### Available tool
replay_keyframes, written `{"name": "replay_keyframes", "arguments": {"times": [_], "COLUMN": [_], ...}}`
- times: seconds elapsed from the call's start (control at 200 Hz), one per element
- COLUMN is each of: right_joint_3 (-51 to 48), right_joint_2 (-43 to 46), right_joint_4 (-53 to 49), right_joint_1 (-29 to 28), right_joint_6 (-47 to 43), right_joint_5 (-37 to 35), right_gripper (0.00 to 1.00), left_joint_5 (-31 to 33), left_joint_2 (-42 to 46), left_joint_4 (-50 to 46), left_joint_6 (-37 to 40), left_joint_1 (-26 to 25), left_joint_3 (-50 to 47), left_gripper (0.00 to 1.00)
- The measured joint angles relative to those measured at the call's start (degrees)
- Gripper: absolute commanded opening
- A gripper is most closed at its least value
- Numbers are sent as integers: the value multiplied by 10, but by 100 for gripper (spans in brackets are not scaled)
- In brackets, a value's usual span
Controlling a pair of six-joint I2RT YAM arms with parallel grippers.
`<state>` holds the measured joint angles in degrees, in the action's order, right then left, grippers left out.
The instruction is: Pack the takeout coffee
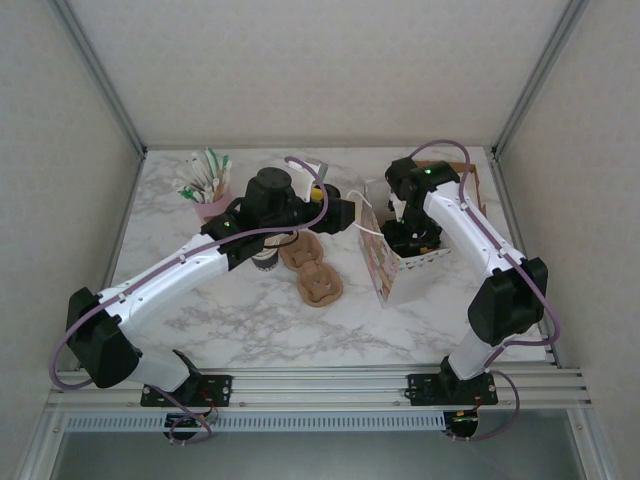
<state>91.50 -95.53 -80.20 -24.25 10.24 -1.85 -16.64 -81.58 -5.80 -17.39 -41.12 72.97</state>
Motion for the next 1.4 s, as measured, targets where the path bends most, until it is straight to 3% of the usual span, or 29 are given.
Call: {"name": "replay_keyframes", "arguments": {"times": [1.402], "right_joint_3": [6], "right_joint_2": [-21], "right_joint_4": [-12], "right_joint_1": [0], "right_joint_6": [0], "right_joint_5": [-1], "right_gripper": [70], "left_joint_5": [0], "left_joint_2": [0], "left_joint_4": [0], "left_joint_6": [0], "left_joint_1": [0], "left_joint_3": [0], "left_gripper": [100]}}
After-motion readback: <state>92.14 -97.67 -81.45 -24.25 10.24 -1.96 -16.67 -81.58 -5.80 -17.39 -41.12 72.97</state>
